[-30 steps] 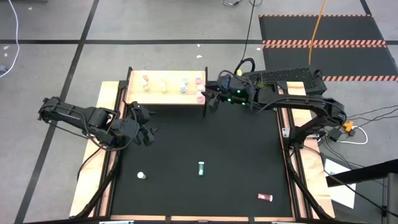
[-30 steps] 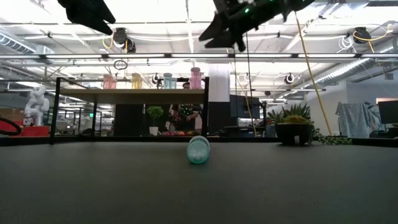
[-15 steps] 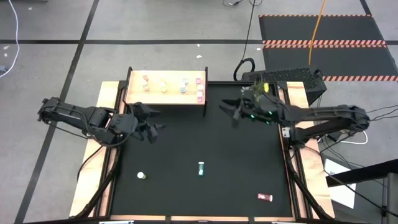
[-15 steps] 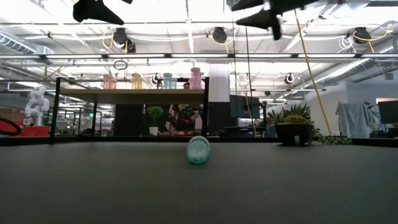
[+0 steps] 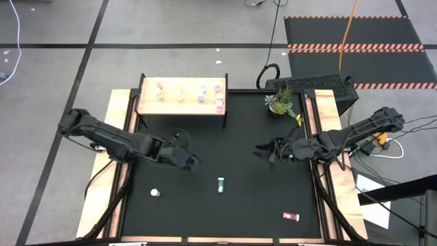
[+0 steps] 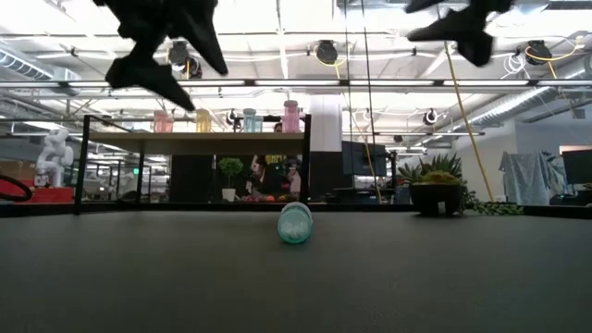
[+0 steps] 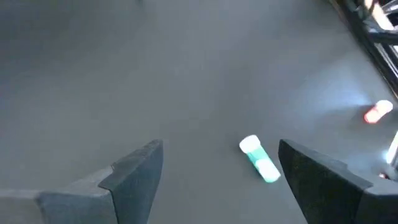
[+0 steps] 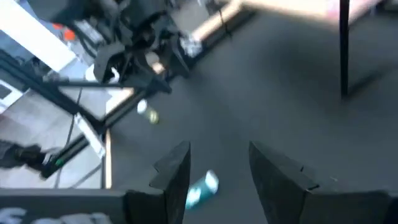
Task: Pick and place medicine bottles onto shelf by color
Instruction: Put the blue pill bottle on the shelf aligned with the other blue pill bottles
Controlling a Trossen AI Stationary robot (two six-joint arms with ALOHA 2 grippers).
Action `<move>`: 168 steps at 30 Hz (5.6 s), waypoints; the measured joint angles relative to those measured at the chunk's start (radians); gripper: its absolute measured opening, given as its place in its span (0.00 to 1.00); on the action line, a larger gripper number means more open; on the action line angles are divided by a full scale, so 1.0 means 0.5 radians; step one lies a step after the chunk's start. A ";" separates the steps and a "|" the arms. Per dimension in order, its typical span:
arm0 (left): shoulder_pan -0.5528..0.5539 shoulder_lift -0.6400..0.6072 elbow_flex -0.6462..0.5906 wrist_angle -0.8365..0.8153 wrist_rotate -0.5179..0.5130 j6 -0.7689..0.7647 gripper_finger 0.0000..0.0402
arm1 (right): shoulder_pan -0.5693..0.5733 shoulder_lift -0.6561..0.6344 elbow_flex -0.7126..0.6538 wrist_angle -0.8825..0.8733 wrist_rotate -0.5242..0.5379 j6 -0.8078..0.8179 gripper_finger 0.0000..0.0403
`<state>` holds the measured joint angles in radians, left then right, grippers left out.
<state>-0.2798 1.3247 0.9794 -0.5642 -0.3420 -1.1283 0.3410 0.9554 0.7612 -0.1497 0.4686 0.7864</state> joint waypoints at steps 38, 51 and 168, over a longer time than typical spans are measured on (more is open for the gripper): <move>0.055 1.064 0.087 1.004 0.731 -1.169 0.79 | 0.618 0.017 -0.613 -0.233 -0.633 1.314 0.38; 0.200 1.362 0.730 0.273 0.898 -0.553 0.56 | 0.618 0.017 -0.613 -0.232 -0.678 1.261 0.38; 0.967 0.150 -0.565 1.975 -0.651 2.098 0.33 | -0.030 -0.303 -0.671 -0.217 -0.523 0.758 0.38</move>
<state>0.2035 1.3998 0.6968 0.4231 -0.6674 -0.0793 0.3260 0.8040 0.4259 -0.2581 0.2073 1.1652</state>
